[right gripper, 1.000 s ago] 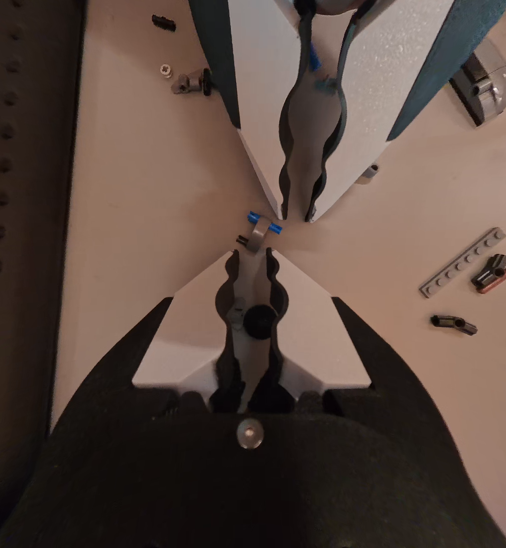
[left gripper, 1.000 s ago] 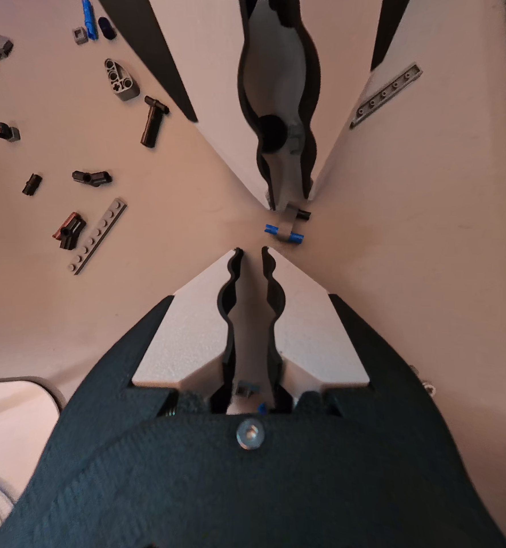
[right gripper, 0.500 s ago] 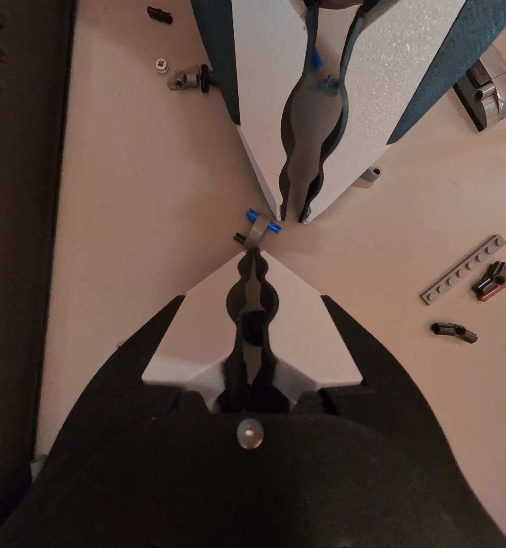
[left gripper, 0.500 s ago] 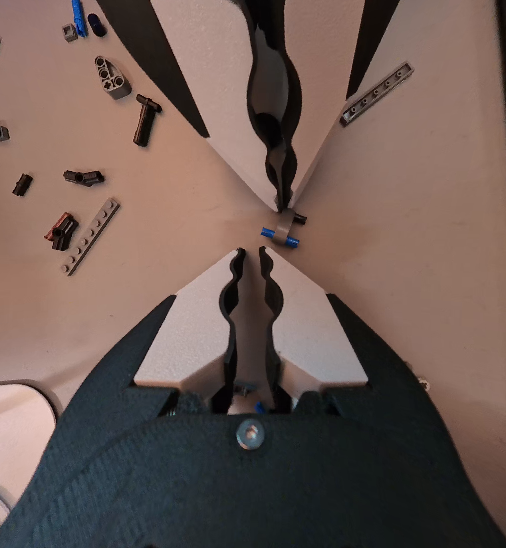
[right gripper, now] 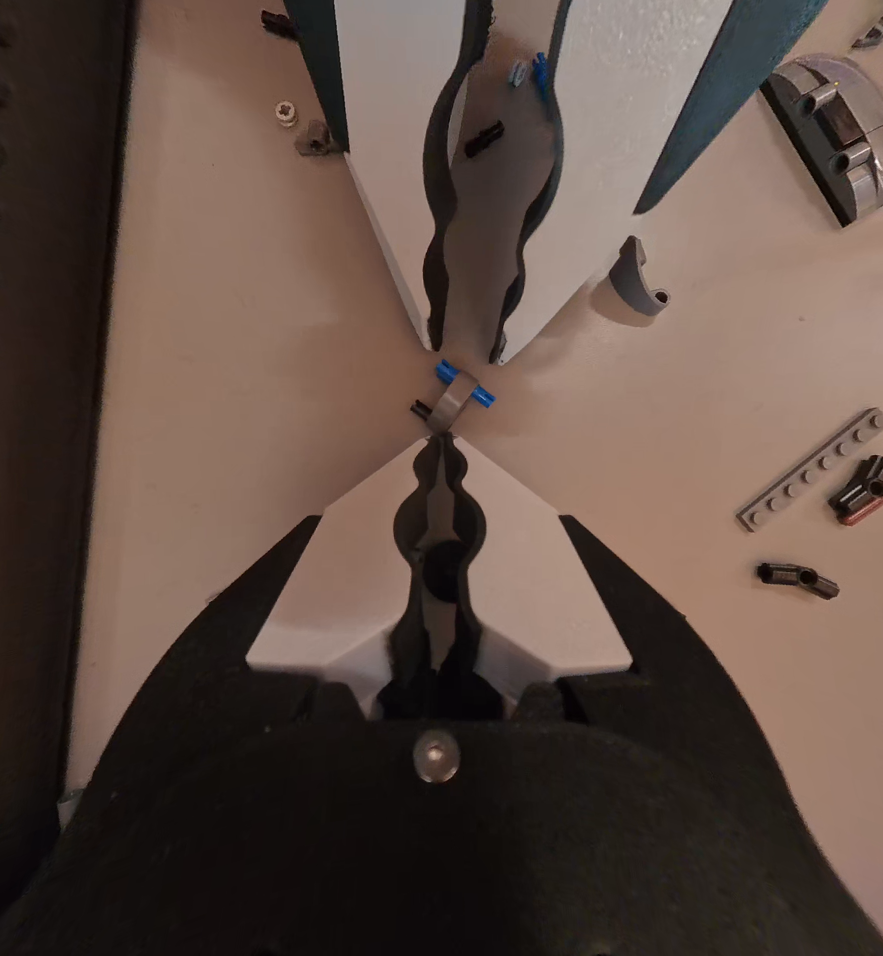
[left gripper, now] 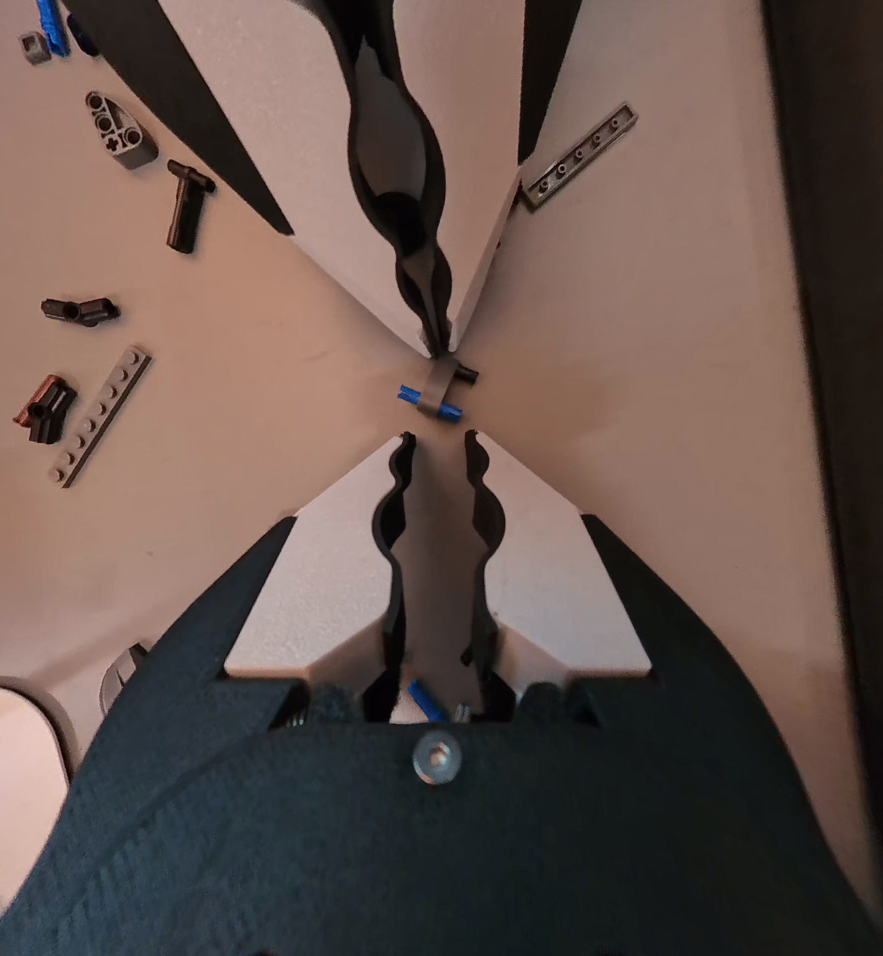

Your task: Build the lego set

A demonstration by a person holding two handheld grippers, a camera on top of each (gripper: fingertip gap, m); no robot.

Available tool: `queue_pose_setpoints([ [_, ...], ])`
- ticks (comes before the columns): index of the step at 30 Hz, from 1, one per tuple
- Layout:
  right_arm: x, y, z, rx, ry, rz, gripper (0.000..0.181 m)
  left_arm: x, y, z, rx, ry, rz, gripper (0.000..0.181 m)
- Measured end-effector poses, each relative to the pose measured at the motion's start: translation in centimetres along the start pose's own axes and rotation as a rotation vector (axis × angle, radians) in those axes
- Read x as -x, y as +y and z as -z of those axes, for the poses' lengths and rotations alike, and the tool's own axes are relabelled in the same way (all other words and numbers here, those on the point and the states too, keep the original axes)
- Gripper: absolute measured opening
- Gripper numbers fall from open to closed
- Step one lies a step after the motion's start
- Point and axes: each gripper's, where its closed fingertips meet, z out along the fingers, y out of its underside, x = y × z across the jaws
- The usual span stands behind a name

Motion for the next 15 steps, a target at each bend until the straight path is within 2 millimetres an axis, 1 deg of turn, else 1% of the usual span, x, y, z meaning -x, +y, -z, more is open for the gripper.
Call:
queue_pose_setpoints([
  [3, 0.05, 0.01, 0.0, -0.001, -0.004, 0.0, 0.0, 0.13, 0.11, -0.36, 0.002, 0.001, 0.003, 0.018],
  [15, 0.25, -0.09, -0.08, -0.002, -0.011, 0.009, 0.002, 0.85, -0.19, -0.57, -0.011, -0.029, 0.009, 0.015],
])
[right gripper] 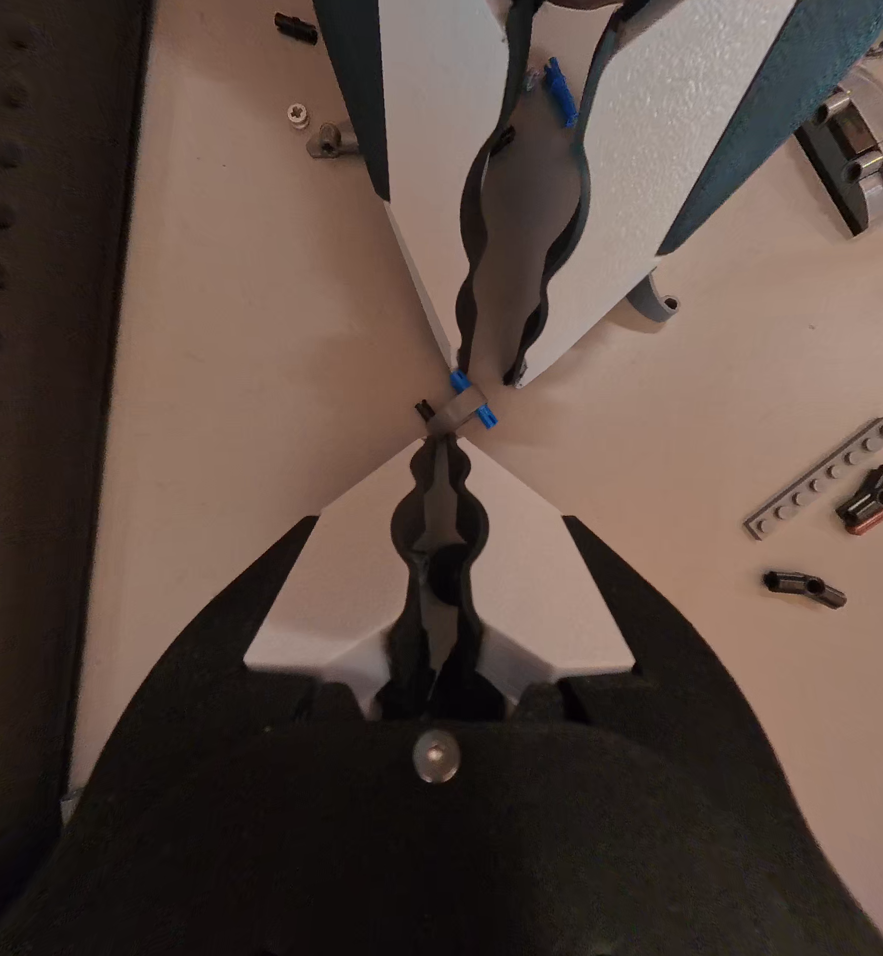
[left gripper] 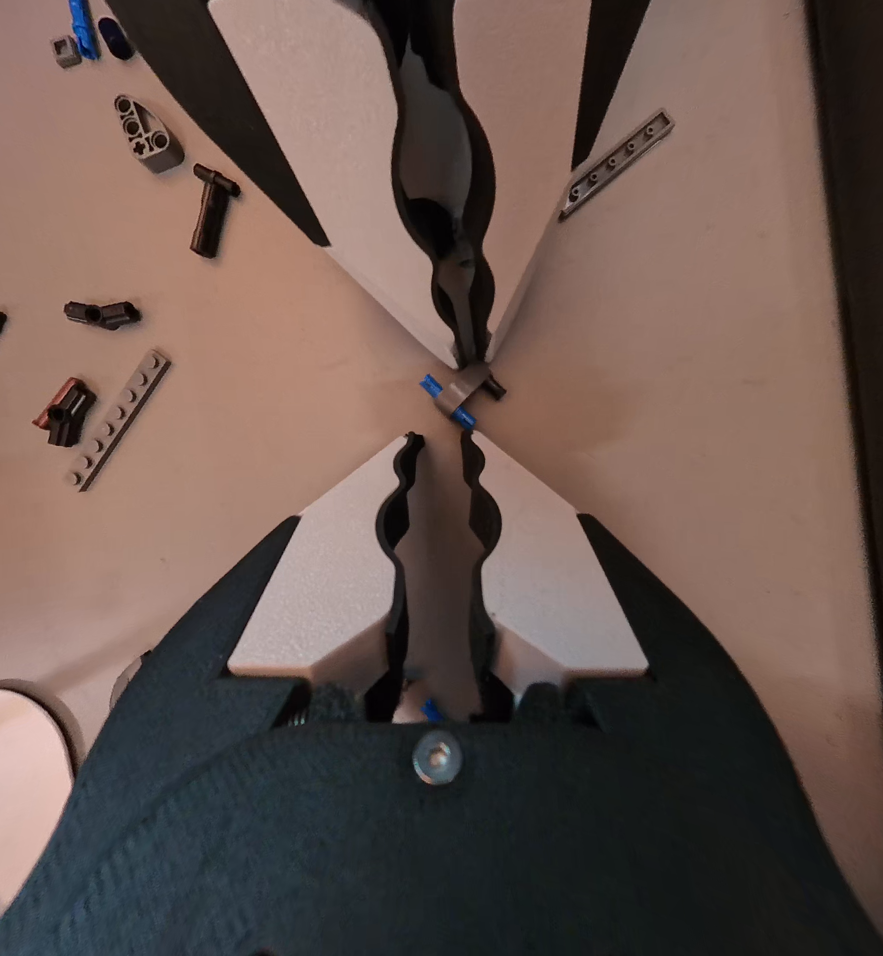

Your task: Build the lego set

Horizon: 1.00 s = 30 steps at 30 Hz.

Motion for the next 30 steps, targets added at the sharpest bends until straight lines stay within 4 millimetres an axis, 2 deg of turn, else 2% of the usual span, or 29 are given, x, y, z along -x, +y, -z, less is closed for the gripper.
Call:
queue_pose_setpoints([
  [15, 0.0, -0.01, 0.0, -0.002, -0.001, 0.001, 0.005, 0.62, 0.07, 0.04, -0.002, -0.031, 0.007, 0.013],
  [30, -0.86, 0.55, 0.58, 0.008, 0.031, -0.029, 0.007, 0.86, -0.21, -0.15, -0.013, -0.041, 0.006, 0.01],
])
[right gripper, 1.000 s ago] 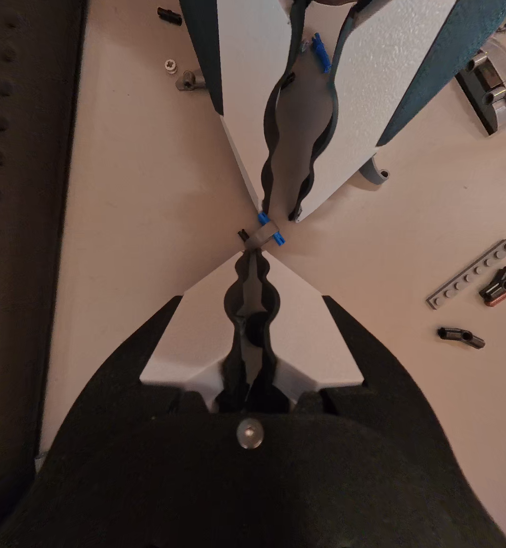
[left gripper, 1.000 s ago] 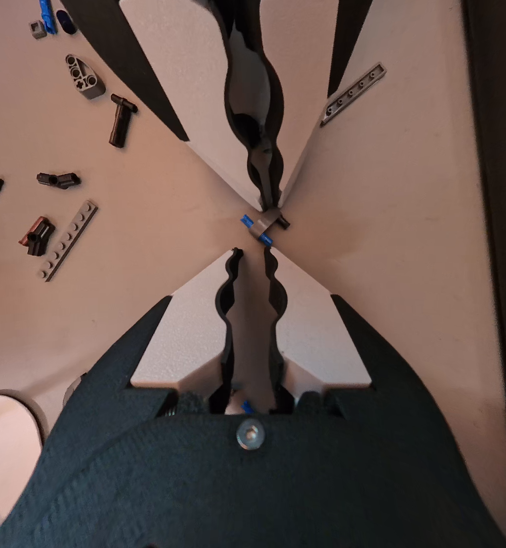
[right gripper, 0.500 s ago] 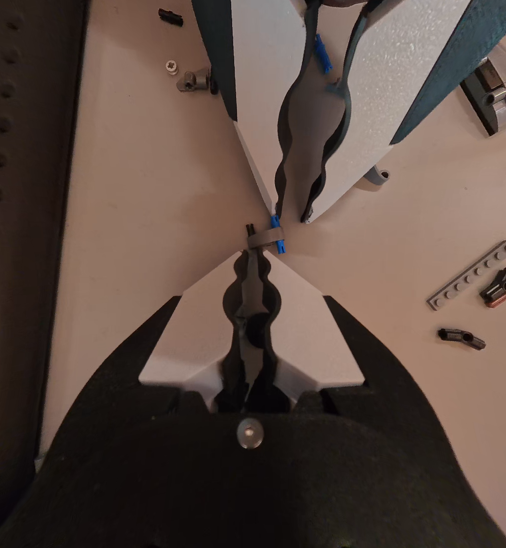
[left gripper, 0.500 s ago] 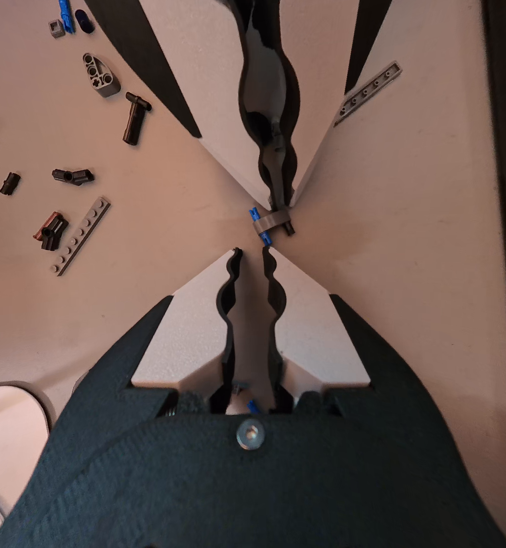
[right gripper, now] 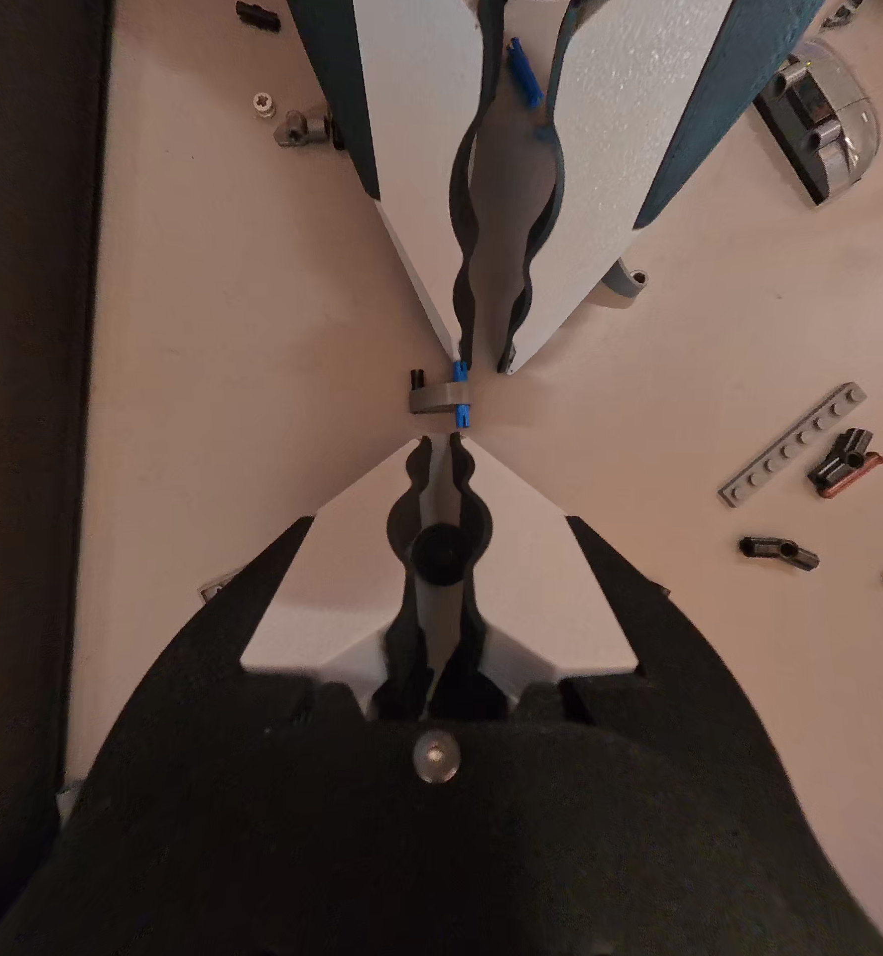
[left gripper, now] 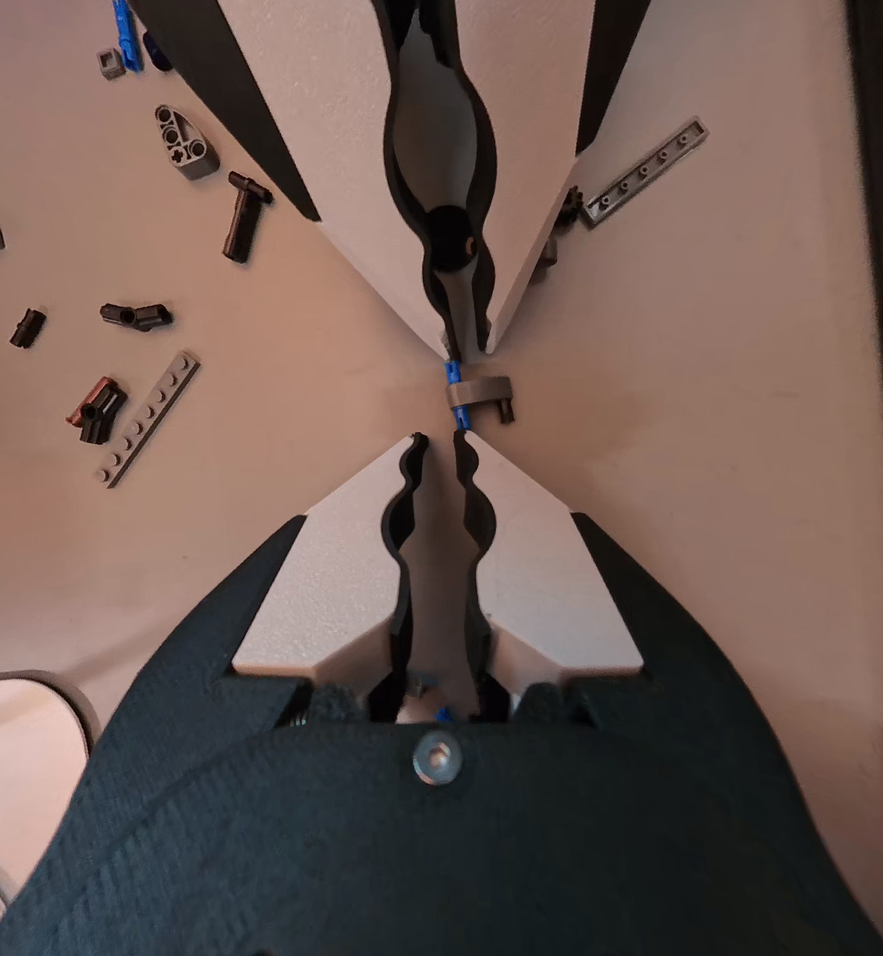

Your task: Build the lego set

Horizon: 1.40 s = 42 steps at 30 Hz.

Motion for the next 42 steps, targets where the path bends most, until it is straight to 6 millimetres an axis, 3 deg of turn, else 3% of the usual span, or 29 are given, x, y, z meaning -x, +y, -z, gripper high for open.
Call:
queue_pose_setpoints([
  [28, -1.2, 0.2, 0.2, -0.005, 0.047, -0.04, 0.007, 1.5, 0.5, 0.2, 0.007, -0.063, 0.036, 0.011],
  [32, -1.6, 0.2, 0.6, -0.026, 0.059, -0.057, 0.008, 2.5, 1.4, 0.7, 0.035, -0.138, 0.059, 0.01],
  [42, -2.2, -0.1, 1.1, -0.087, 0.067, -0.078, 0.009, 1.9, 0.8, 3.0, -0.047, -0.224, 0.051, 0.0],
])
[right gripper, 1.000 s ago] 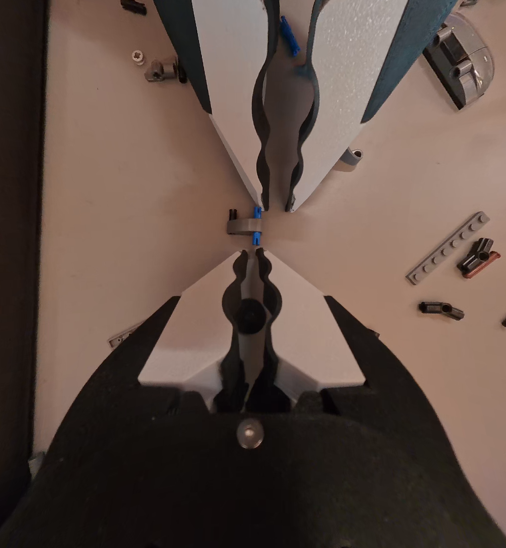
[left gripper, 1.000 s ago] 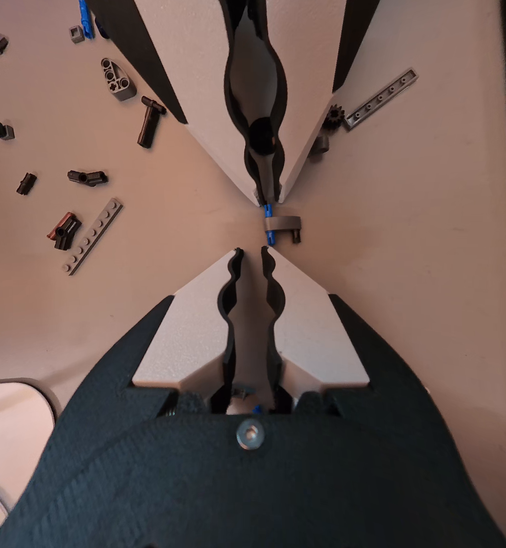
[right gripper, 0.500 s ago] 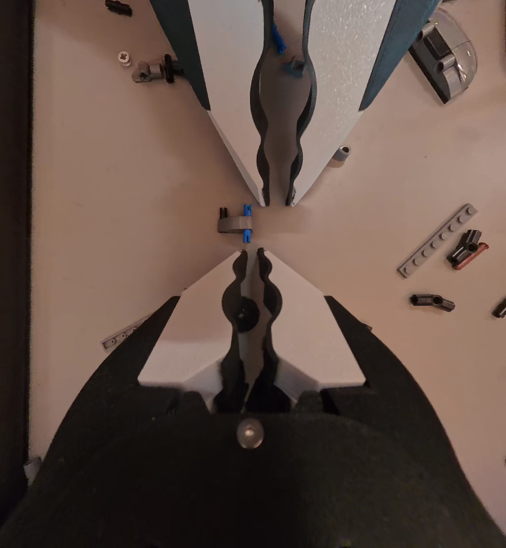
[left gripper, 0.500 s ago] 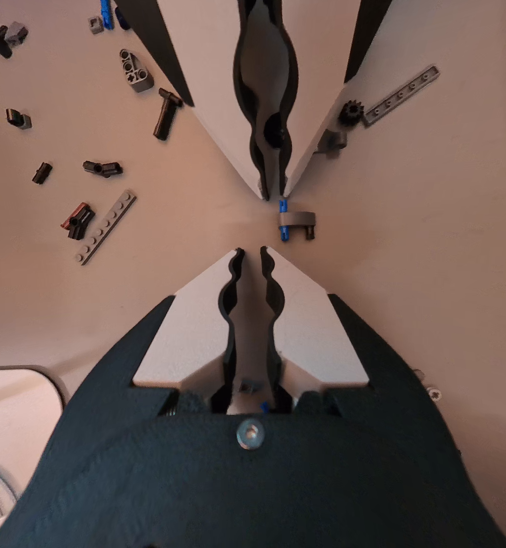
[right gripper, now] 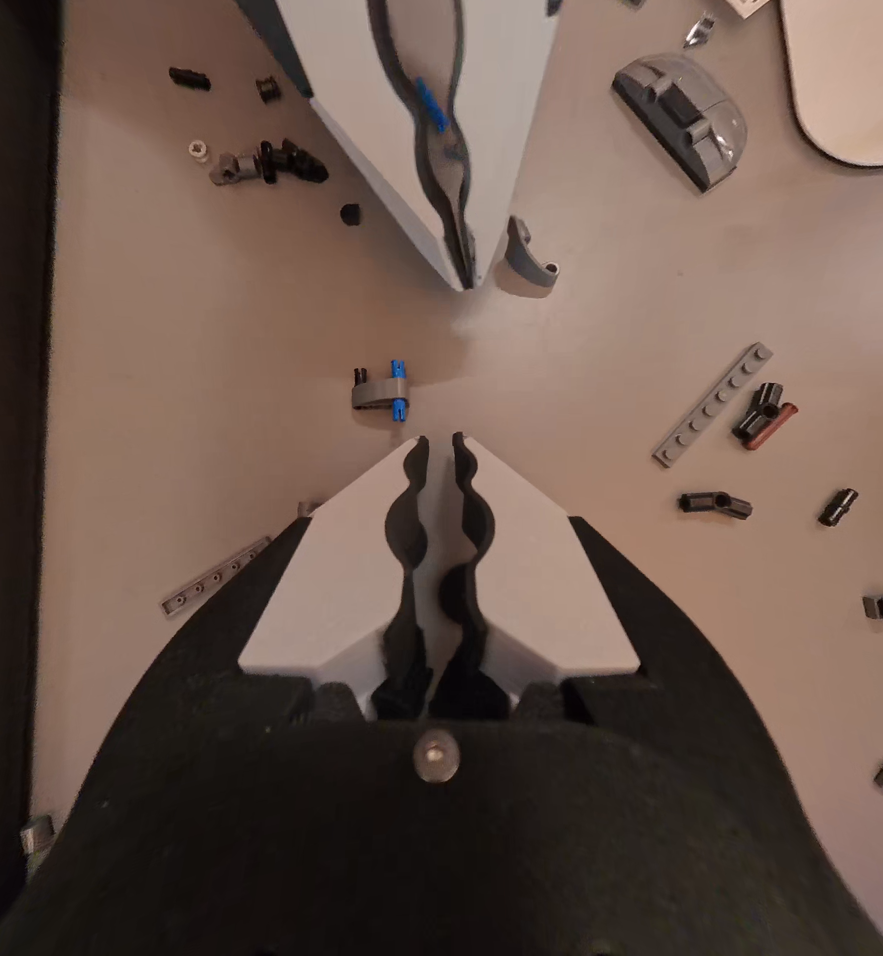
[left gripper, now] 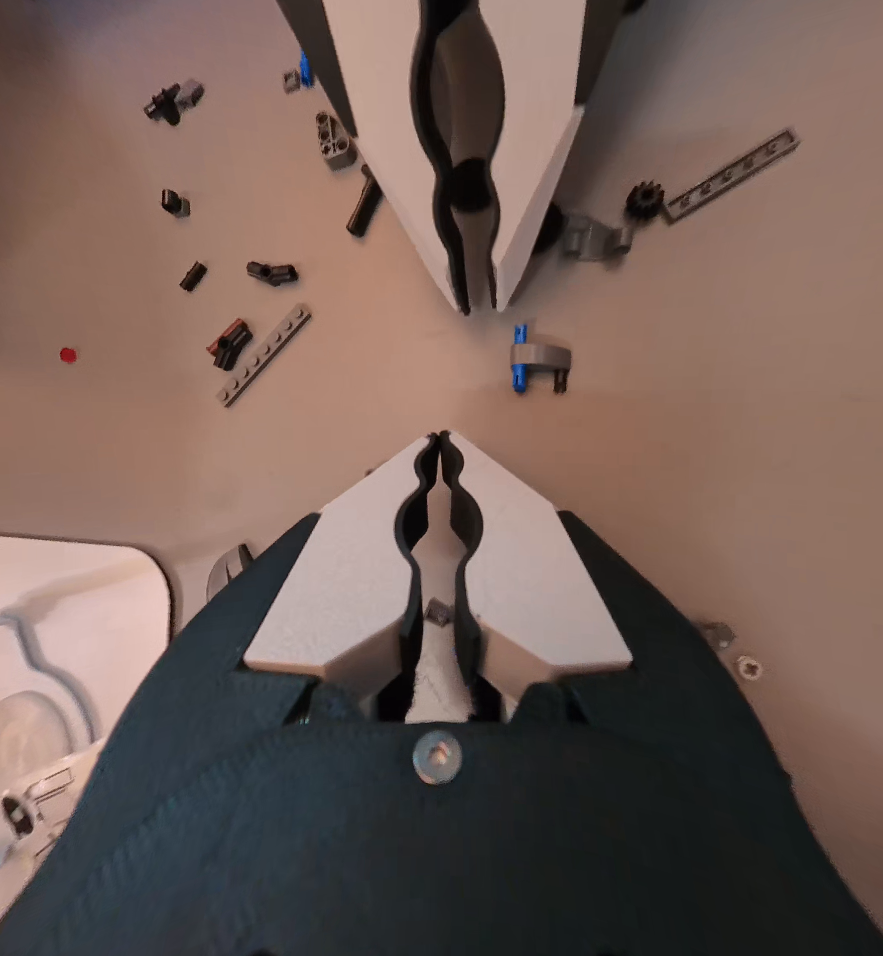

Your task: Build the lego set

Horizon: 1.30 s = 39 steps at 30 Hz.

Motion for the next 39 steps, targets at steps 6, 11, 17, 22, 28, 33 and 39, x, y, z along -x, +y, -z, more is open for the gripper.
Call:
queue_pose_setpoints([
  [6, 1.2, -1.3, 0.0, -0.044, -0.036, 0.025, 0.012, -1.1, 0.4, 0.1, -0.02, 0.055, 0.001, 0.003],
  [11, 1.8, -1.1, -0.5, -0.019, -0.059, 0.035, 0.014, -2.2, -0.5, -0.2, -0.056, 0.097, -0.01, 0.004],
  [17, 1.9, -1.1, -0.9, -0.01, -0.054, 0.046, 0.008, -2.8, -0.8, -0.7, -0.057, 0.115, -0.022, 0.005],
  [22, 1.9, -1.4, -0.8, -0.019, -0.037, 0.063, 0.003, -1.2, -0.5, 0.5, -0.072, 0.054, 0.009, 0.005],
  [28, 1.6, -1.3, -0.6, -0.025, -0.03, 0.055, 0.003, 3.7, 1.8, 2.7, -0.104, -0.088, 0.179, 0.014],
  [33, 2.0, -1.3, -1.0, -0.017, -0.042, 0.066, 0.004, 4.8, 3.6, 3.2, -0.089, -0.1, 0.231, 0.013],
  [39, 2.3, -1.3, -1.2, -0.014, -0.056, 0.069, 0.004, 2.5, 3.3, 1.2, -0.03, -0.025, 0.162, 0.019],
])
